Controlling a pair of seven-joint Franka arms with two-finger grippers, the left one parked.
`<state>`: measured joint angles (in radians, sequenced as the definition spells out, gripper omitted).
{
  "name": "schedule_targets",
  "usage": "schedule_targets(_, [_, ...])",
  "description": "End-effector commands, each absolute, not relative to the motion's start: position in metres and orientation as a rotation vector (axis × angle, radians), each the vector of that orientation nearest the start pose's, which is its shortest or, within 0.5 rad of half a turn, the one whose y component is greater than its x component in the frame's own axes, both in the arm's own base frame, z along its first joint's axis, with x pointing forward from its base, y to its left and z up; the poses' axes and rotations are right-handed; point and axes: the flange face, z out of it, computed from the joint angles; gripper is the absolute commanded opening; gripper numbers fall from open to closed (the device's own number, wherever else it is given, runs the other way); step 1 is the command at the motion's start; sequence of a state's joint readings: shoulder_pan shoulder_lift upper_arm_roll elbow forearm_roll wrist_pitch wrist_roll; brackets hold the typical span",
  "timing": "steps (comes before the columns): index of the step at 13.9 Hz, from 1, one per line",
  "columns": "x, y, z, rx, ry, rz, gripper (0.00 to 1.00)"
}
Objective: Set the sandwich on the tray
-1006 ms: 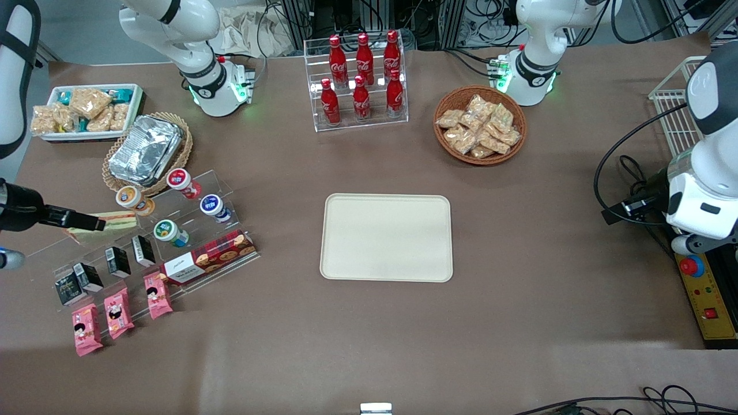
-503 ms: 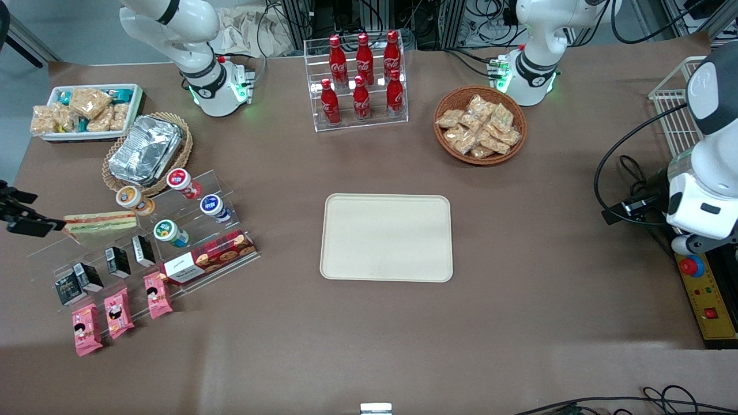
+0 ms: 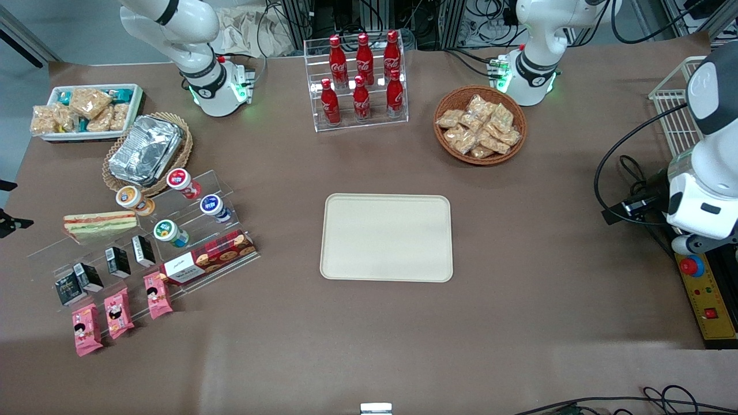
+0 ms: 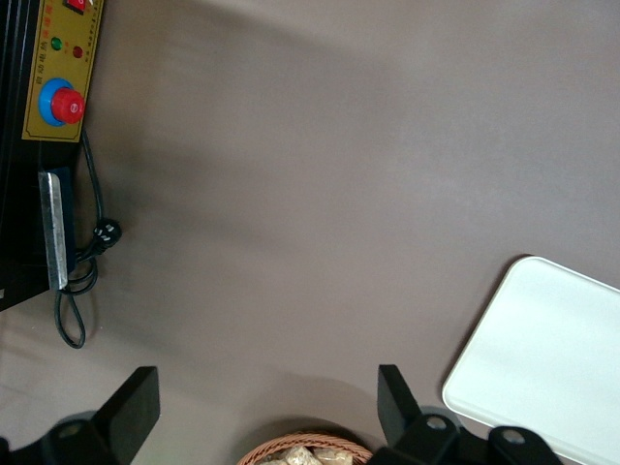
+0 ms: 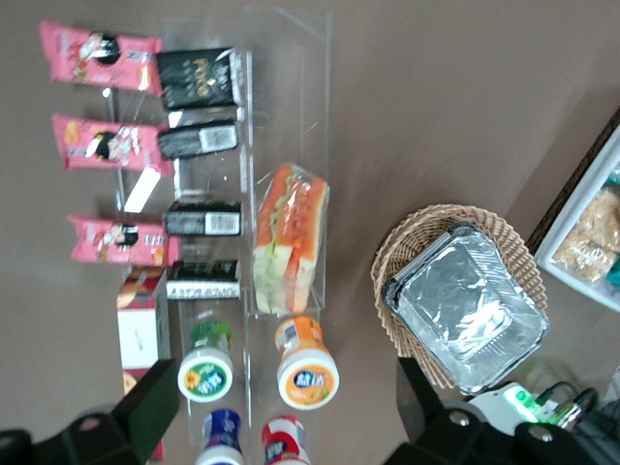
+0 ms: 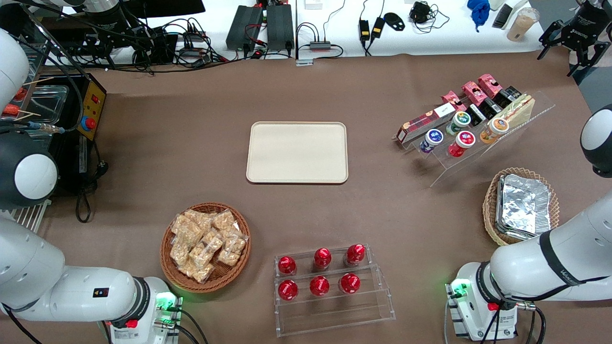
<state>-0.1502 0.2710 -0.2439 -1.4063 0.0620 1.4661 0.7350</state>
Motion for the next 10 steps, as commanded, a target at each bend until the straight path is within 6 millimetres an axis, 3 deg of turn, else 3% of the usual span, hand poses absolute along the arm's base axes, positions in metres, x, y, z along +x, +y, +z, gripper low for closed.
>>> schedule_targets(1, [0.578,-0.226,0.521,-2.577,1.790,0.294,1.00])
schedule_targets(6, [0.579,-0.226,0.487,-2.491,1.844,0.298,1.00])
schedule_targets(10, [0.572,-0.224,0.438,-2.471,1.862,0.344,1.00])
